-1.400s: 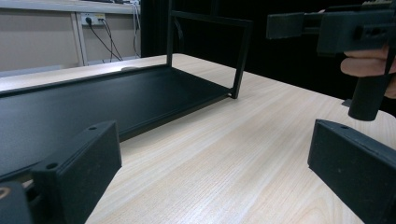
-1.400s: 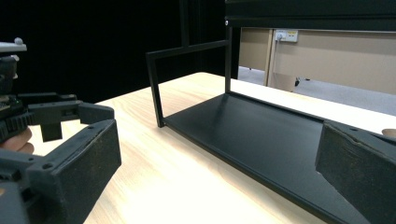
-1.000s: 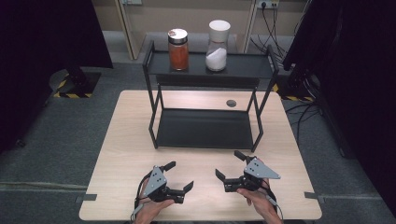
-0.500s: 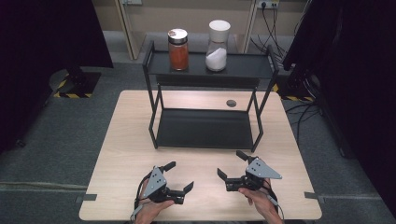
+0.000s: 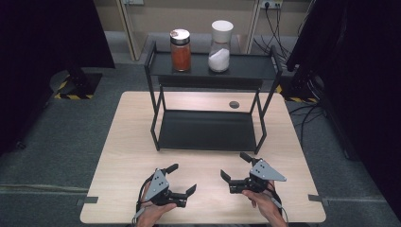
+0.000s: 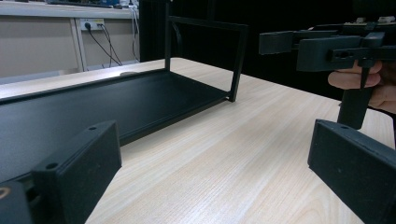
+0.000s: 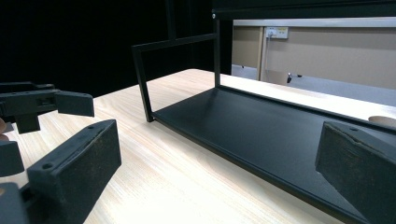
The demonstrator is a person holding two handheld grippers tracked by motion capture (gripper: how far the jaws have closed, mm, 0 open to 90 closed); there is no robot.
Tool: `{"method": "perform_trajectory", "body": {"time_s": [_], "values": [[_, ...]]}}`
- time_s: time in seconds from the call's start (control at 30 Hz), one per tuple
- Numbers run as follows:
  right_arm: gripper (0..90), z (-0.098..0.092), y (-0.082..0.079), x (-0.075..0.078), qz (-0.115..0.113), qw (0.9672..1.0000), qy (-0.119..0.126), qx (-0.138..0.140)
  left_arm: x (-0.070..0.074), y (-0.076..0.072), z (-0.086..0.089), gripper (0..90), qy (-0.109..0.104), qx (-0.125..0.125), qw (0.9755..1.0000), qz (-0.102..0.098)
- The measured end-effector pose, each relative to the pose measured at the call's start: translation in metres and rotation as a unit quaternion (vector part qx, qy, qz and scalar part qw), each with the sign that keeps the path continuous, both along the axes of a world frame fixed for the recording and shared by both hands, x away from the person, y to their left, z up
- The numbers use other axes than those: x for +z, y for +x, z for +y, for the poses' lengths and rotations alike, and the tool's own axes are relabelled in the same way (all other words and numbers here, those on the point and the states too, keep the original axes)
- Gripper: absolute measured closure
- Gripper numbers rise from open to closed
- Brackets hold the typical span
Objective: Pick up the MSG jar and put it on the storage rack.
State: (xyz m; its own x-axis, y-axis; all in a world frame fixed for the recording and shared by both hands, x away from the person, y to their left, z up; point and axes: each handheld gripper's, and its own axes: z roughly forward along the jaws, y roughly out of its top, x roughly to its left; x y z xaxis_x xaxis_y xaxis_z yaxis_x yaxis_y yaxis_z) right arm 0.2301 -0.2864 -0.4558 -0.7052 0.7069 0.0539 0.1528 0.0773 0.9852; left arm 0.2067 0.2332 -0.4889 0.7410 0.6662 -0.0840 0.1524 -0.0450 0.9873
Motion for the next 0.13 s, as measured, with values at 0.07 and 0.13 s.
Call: {"method": "perform_trajectory", "body": {"time_s": [0.07,0.13], "values": [[0.4,0.0001,0.0001,0.0001,0.0,1.0,0.0,0.0,0.0,0.0,0.0,2.0,0.0,0.0,1.0,0.0],[0.4,0.0001,0.0001,0.0001,-0.001,1.0,0.0,0.0,0.0001,-0.0001,0.0001,2.0,-0.001,0.001,1.0,0.0]]}}
